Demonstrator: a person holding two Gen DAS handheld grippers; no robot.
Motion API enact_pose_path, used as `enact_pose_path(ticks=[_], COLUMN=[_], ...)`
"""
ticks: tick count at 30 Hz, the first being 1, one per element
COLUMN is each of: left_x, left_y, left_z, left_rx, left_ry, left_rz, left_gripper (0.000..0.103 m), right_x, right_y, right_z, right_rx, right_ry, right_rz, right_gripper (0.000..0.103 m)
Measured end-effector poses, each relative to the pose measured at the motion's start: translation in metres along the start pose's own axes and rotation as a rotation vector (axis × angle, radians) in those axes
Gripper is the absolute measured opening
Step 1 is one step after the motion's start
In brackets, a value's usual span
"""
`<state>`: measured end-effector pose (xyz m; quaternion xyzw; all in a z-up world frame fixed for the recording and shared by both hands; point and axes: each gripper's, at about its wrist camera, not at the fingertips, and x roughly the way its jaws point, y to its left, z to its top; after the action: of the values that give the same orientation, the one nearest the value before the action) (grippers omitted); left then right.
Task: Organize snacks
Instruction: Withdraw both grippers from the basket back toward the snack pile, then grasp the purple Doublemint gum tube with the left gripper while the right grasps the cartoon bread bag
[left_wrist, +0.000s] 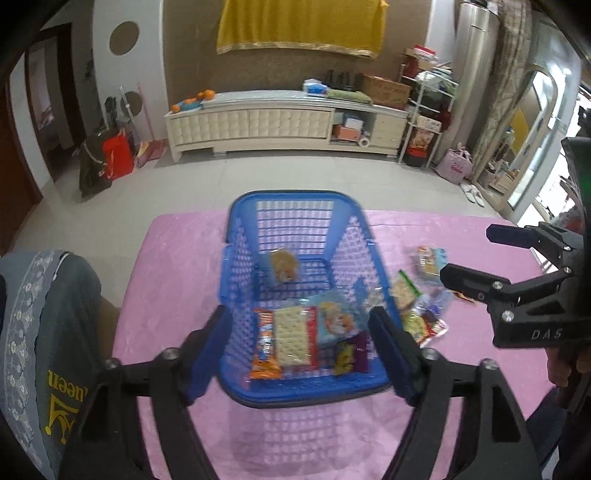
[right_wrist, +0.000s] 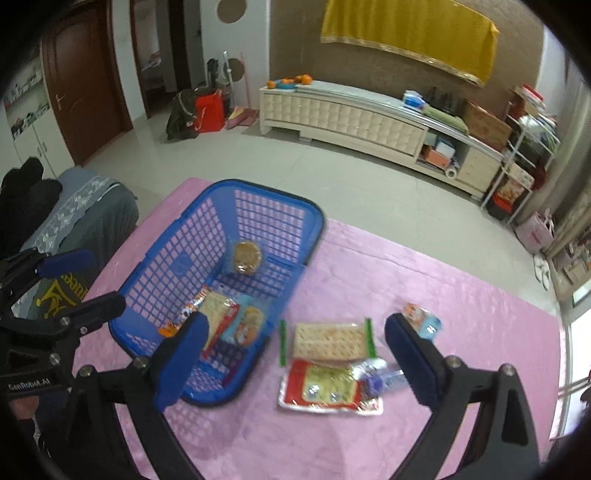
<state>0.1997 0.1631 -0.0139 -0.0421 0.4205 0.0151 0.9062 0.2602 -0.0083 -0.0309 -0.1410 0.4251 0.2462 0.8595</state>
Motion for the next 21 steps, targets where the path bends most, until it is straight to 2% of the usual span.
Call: enact_pose_path(ticks=[3,12,21], left_x=[-0.007,-0.004,0.033], left_y=[-0.021,-0.093,-0.145], left_z=[-0.001,-0.005,-0.010], left_rx=[0.035,0.144,0.195], left_ry=[-0.023,-0.010,0.050], left_rz=[0.003,-0.012,-0.052], left_gripper=[0.079,0.079,0.080], right_x=[-0.016,-0.045,-0.035], right_y=[-0.018,-0.062,-0.113], right_z=[-0.012,-0.051,-0.090], right_rx=[0.030,0.085,0.130], right_ry=[-0.009,-0.016,0.030], right_rz=[-0.007,-0.034,-0.049], right_gripper=[0.098,0.098,0.098])
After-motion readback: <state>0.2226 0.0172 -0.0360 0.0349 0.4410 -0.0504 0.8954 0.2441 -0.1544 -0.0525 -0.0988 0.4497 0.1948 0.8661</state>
